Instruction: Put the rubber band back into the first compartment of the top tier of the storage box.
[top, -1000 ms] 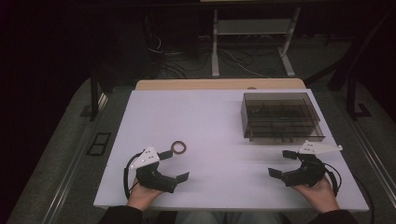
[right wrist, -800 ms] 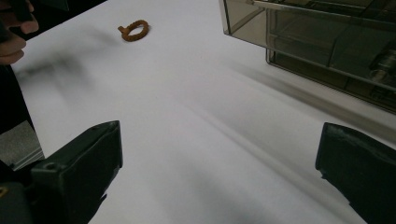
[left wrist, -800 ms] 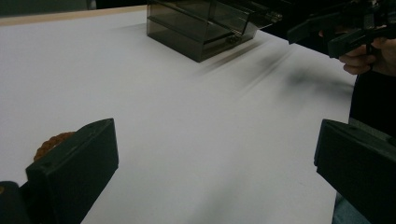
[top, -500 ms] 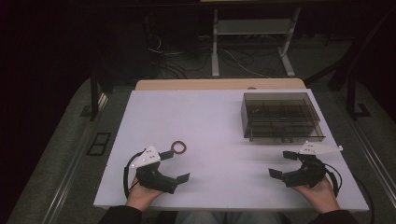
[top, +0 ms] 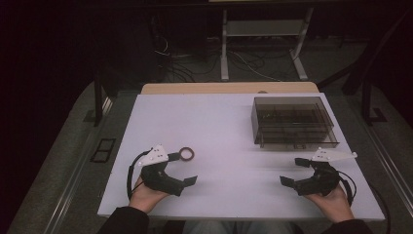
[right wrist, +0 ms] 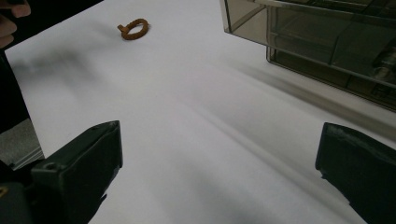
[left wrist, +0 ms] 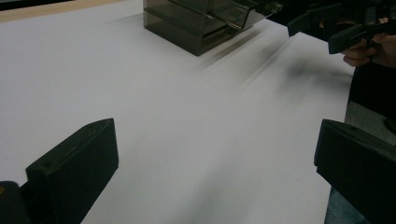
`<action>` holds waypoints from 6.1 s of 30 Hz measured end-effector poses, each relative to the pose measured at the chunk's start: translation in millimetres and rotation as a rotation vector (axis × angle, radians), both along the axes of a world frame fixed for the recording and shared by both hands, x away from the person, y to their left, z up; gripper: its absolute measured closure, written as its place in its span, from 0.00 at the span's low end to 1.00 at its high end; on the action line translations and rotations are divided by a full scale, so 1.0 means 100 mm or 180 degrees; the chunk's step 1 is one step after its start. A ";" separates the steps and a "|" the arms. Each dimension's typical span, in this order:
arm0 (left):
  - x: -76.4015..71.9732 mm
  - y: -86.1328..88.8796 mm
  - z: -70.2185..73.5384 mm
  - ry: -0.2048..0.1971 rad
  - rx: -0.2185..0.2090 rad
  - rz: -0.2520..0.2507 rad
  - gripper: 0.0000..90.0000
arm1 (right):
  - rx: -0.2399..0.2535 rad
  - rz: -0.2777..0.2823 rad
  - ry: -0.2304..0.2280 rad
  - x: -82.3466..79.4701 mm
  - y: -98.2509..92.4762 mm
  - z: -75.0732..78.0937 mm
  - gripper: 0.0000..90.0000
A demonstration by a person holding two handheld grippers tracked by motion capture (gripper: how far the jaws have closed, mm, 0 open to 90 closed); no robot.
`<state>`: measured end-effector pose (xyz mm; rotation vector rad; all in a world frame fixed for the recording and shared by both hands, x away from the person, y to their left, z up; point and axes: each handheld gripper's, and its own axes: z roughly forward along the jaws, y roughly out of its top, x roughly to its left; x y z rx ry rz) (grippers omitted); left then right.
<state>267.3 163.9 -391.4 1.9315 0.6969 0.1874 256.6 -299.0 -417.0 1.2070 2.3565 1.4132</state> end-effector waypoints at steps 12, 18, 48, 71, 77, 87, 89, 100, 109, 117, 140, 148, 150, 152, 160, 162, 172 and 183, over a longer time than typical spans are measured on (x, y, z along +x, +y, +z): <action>0.16 -0.01 0.10 0.0074 0.0040 -0.0074 0.00 | -0.0011 0.0006 -0.0001 0.00 0.00 -0.01 0.00; 0.24 -0.04 0.14 0.0083 0.0094 -0.0103 0.00 | -0.0009 0.0003 -0.0002 0.00 0.00 -0.01 0.00; 0.62 -0.09 0.22 0.0183 0.0486 -0.0184 0.00 | -0.0061 0.0042 0.0001 0.00 0.01 -0.03 0.00; 0.86 -0.13 -0.02 0.0360 0.0883 -0.0277 0.00 | -0.0100 0.0063 -0.0013 0.01 0.02 -0.04 0.00; 0.90 -0.16 -0.08 0.0389 0.0990 -0.0329 0.00 | -0.0100 0.0065 -0.0009 0.01 0.03 -0.04 0.00; 0.94 -0.22 -0.18 0.0482 0.1225 -0.0453 0.00 | -0.0110 0.0092 -0.0009 0.01 0.04 -0.05 0.00; 0.95 -0.23 -0.21 0.0506 0.1264 -0.0464 0.00 | -0.0109 0.0093 -0.0006 0.01 0.04 -0.05 0.00; 0.95 -0.30 -0.31 0.0581 0.1490 -0.0562 0.00 | -0.0128 0.0120 0.0030 0.01 0.05 -0.06 0.00; 0.97 -0.30 -0.33 0.0598 0.1582 -0.0641 0.07 | -0.0128 0.0124 0.0029 0.02 0.06 -0.07 0.00; 1.02 -0.25 -0.32 0.0639 0.1506 -0.0666 0.18 | -0.0133 0.0128 0.0027 0.02 0.06 -0.07 0.00; 1.04 -0.26 -0.36 0.0500 0.1669 -0.0690 0.62 | -0.0141 0.0134 0.0038 0.01 0.06 -0.07 0.00; 1.05 -0.27 -0.37 0.0493 0.1686 -0.0639 0.77 | -0.0140 0.0132 0.0046 0.02 0.06 -0.07 0.00; 1.05 -0.26 -0.37 0.0519 0.1671 -0.0608 0.80 | -0.0139 0.0134 0.0039 0.02 0.06 -0.07 0.00; 1.06 -0.25 -0.37 0.0529 0.1663 -0.0570 0.85 | -0.0139 0.0132 0.0040 0.02 0.06 -0.07 0.00; 1.11 -0.22 -0.37 0.0678 0.1606 -0.0516 0.93 | -0.0139 0.0129 0.0036 0.02 0.06 -0.07 0.00; 1.12 -0.22 -0.37 0.0697 0.1570 -0.0502 0.93 | -0.0139 0.0127 0.0039 0.02 0.06 -0.07 0.00; 1.14 -0.15 -0.30 0.0701 0.1327 -0.0479 0.93 | -0.0143 0.0132 0.0041 0.02 0.05 -0.08 0.00; 1.15 -0.03 -0.18 0.0613 0.0975 -0.0361 0.93 | -0.0132 0.0120 0.0036 0.02 0.05 -0.08 0.00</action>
